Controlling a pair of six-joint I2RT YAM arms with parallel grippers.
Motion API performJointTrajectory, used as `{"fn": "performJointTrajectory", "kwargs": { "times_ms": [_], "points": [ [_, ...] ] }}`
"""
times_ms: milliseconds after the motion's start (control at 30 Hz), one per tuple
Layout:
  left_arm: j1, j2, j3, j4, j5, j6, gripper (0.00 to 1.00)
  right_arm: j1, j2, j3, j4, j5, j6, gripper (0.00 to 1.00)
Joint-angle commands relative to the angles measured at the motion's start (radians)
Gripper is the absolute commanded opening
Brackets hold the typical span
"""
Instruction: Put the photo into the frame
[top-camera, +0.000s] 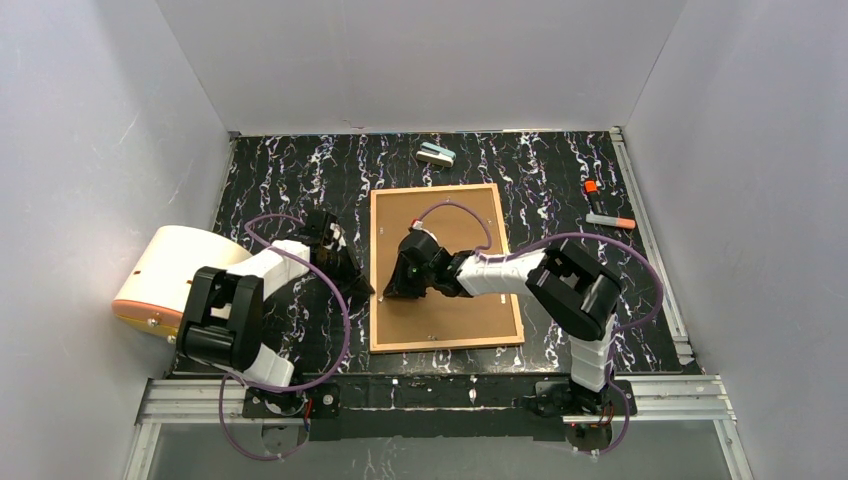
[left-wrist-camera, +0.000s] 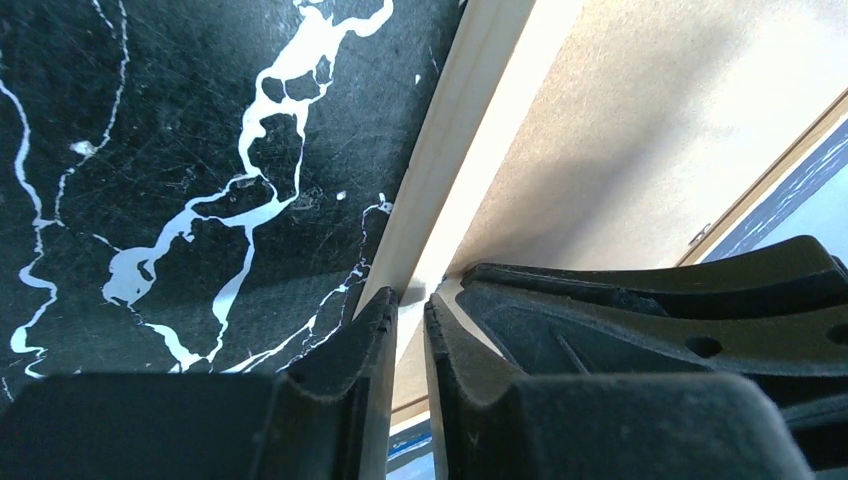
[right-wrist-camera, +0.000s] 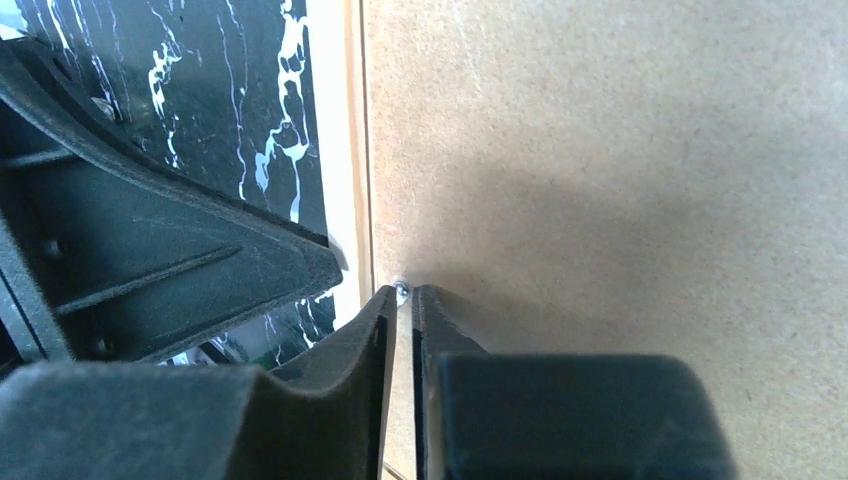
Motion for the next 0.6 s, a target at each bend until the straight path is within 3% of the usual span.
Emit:
{"fn": "performJointTrajectory", "kwargs": {
  "times_ms": [0,267,400,567],
  "points": [
    [-0.007,0.013,-0.007,-0.037,0.079,0.036,0.16,0.001,-0.043,-0.036,-0.013,-0.013,0.016,0.16],
    [-0.008,0.051,-0.019,-0.037,0.083,0.063,0.0,0.003,-0.019,-0.068,0.054,-0.089,0.026,0.1],
    [-0.007,0.073,-0.023,-0.045,0.087,0.08,0.0,0.006,0.009,-0.067,0.065,-0.077,0.041,0.13],
    [-0.008,0.084,-0.026,-0.053,0.084,0.091,0.0,0.008,0.038,-0.071,0.08,-0.055,0.054,0.07]
  ]
}}
